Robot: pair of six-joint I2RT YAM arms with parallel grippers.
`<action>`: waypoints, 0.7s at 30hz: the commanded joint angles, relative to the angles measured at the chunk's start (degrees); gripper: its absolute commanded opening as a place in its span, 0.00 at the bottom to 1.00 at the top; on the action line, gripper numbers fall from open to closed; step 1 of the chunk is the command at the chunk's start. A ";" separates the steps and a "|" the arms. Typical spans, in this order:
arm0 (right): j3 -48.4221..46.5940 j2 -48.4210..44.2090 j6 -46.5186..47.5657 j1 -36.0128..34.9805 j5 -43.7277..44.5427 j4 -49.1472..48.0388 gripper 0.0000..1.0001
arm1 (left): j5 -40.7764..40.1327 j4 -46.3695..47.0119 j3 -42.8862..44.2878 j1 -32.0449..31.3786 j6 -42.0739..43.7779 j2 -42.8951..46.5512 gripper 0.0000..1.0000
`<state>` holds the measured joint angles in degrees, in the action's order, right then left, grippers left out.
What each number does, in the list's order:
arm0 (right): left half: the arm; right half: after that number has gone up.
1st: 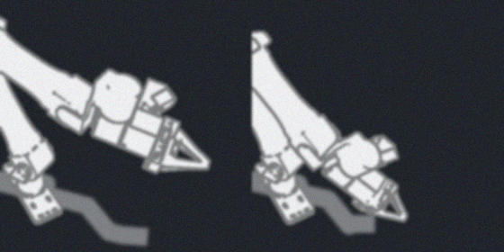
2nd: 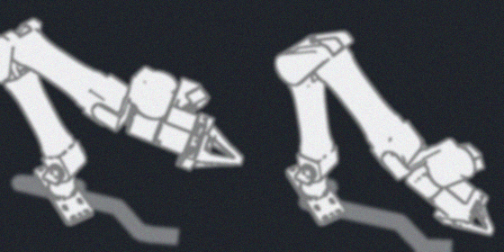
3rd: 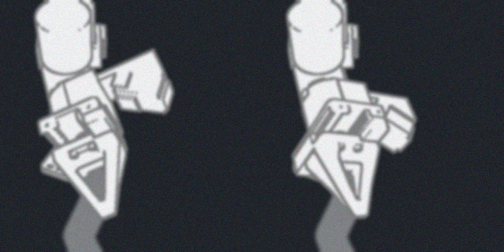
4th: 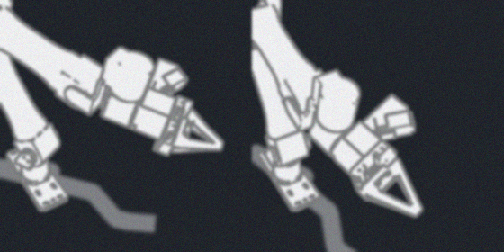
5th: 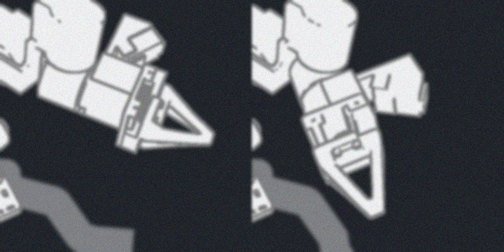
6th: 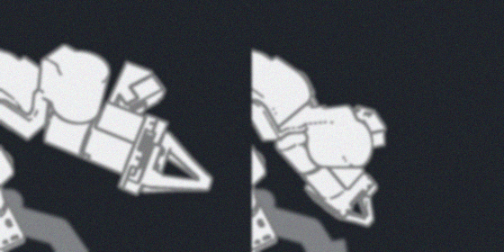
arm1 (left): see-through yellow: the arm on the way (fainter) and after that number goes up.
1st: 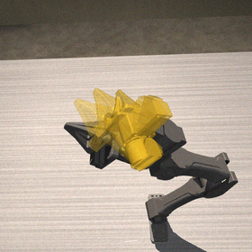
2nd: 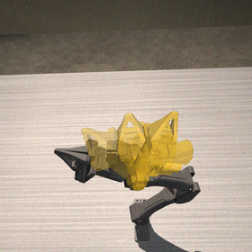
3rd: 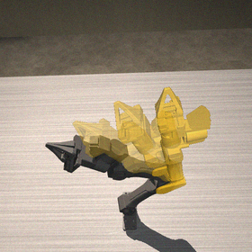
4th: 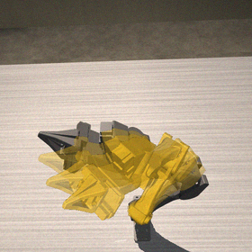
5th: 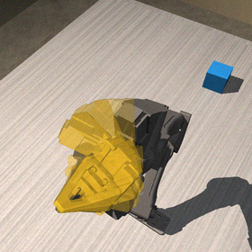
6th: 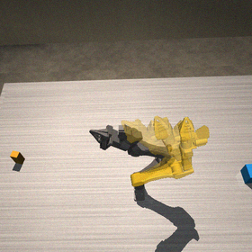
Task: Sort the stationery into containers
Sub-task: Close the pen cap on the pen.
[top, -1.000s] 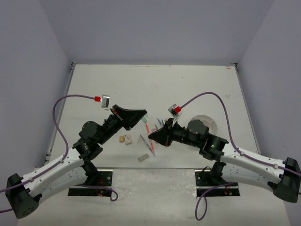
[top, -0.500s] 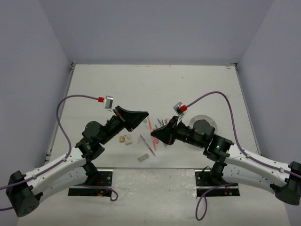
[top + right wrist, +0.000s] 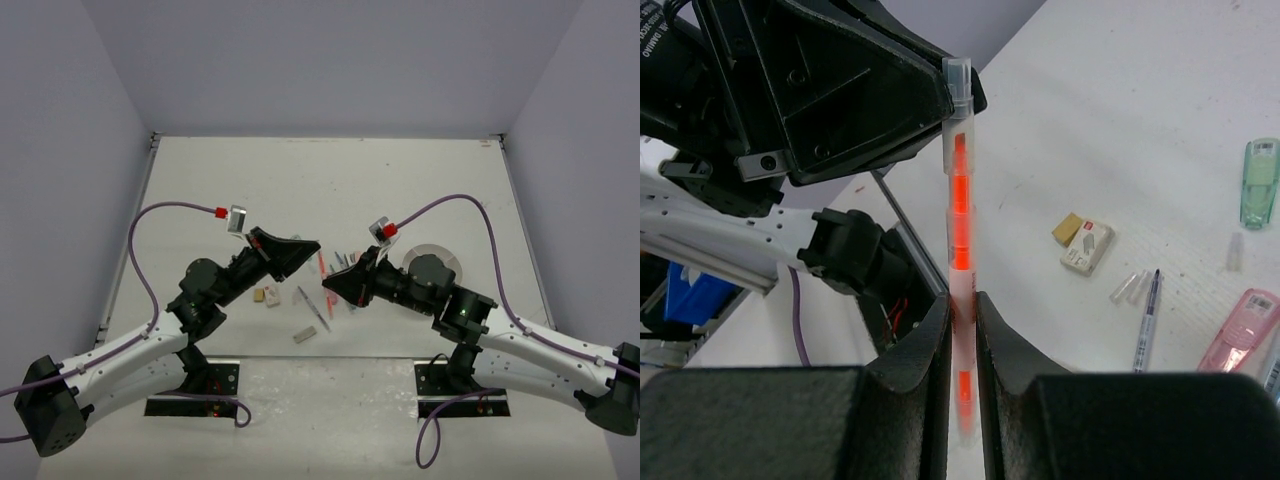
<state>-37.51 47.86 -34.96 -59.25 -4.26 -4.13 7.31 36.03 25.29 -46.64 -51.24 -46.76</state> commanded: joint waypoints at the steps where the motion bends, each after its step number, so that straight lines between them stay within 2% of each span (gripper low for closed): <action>1: -3.53 -0.75 0.94 -0.25 2.68 -2.28 0.00 | 1.13 3.61 -1.29 -0.20 -1.05 -0.17 0.00; 10: -6.84 0.95 4.10 -0.25 3.52 -3.92 0.00 | 1.18 2.74 -1.03 -0.11 -1.54 -2.51 0.01; 13: -8.00 2.31 6.64 -0.25 4.17 -5.39 0.00 | 1.04 2.34 -1.03 -0.11 -2.15 -3.07 0.09; 16: -9.42 3.64 7.86 -0.25 5.17 -5.03 0.00 | 0.39 1.09 -0.38 -0.11 -2.02 -2.85 0.26; 21: -9.85 5.41 7.88 -0.25 4.44 -4.92 0.00 | -0.98 -3.52 1.17 -0.20 -0.87 -1.66 0.28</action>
<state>-44.17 52.63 -28.94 -59.26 -0.82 -4.21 7.01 36.73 24.54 -46.78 -53.38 -48.97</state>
